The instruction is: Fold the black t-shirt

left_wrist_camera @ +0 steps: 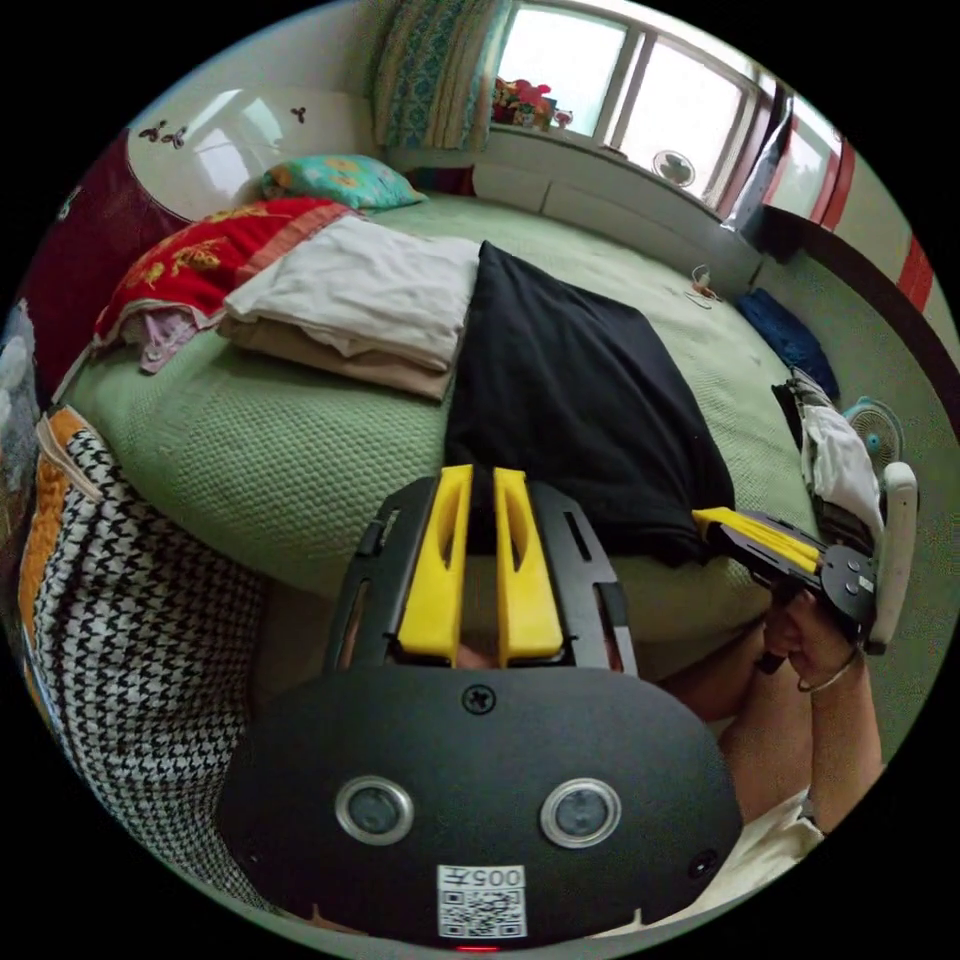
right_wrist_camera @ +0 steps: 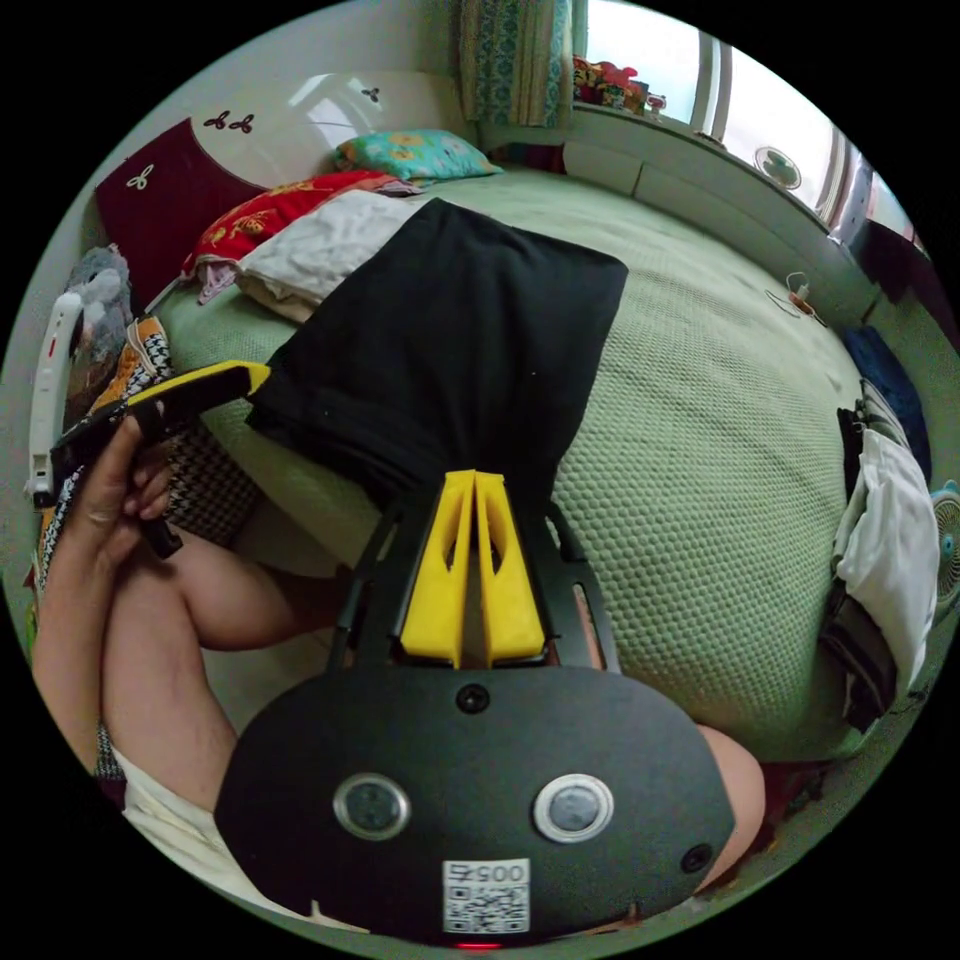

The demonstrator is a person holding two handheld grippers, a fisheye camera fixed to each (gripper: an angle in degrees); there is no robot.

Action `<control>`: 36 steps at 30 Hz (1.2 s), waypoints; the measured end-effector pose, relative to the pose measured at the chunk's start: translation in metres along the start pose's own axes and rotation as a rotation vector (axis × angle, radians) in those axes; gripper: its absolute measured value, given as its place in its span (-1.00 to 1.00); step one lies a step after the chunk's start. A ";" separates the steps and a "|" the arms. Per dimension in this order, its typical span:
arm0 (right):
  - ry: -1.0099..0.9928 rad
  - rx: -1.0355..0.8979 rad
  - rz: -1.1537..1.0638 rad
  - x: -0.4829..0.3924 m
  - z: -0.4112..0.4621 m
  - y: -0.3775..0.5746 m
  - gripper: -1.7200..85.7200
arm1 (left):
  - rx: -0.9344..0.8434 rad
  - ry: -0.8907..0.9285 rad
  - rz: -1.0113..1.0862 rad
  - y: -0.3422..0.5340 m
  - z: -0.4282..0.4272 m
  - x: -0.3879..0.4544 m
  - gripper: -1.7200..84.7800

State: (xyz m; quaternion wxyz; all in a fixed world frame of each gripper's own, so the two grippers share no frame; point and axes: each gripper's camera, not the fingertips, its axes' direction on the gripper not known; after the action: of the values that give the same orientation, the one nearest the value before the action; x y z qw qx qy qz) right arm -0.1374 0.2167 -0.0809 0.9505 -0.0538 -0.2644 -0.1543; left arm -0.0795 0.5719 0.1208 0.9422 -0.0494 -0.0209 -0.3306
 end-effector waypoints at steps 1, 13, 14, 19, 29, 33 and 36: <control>0.000 0.004 0.001 0.001 0.001 0.000 -0.99 | -0.004 0.016 0.005 0.001 0.003 0.001 -0.74; -0.007 0.032 0.004 0.018 0.014 -0.005 -0.99 | 0.088 -0.057 -0.051 0.005 -0.003 -0.005 -0.61; -0.007 0.033 0.003 0.019 0.016 -0.006 -0.99 | 0.067 -0.043 -0.052 0.004 0.002 -0.007 -0.60; -0.005 0.035 0.005 0.026 0.021 -0.011 -0.99 | -0.002 -0.049 -0.064 0.003 0.018 -0.009 -0.64; 0.014 0.044 0.001 0.039 0.035 -0.023 -0.98 | -0.040 -0.066 -0.046 -0.006 0.031 -0.015 -0.75; 0.026 0.043 -0.008 0.044 0.041 -0.030 -0.98 | -0.039 -0.042 -0.041 -0.012 0.036 -0.018 -0.84; 0.010 -0.017 -0.045 0.053 0.040 -0.047 -0.98 | -0.044 -0.020 -0.063 -0.018 0.036 -0.027 -0.87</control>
State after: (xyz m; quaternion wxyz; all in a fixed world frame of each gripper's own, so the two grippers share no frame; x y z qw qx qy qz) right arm -0.1293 0.1660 -0.0183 0.9476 -0.0549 -0.2594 -0.1781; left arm -0.1114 0.5786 0.1556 0.9298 -0.0729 -0.0247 -0.3600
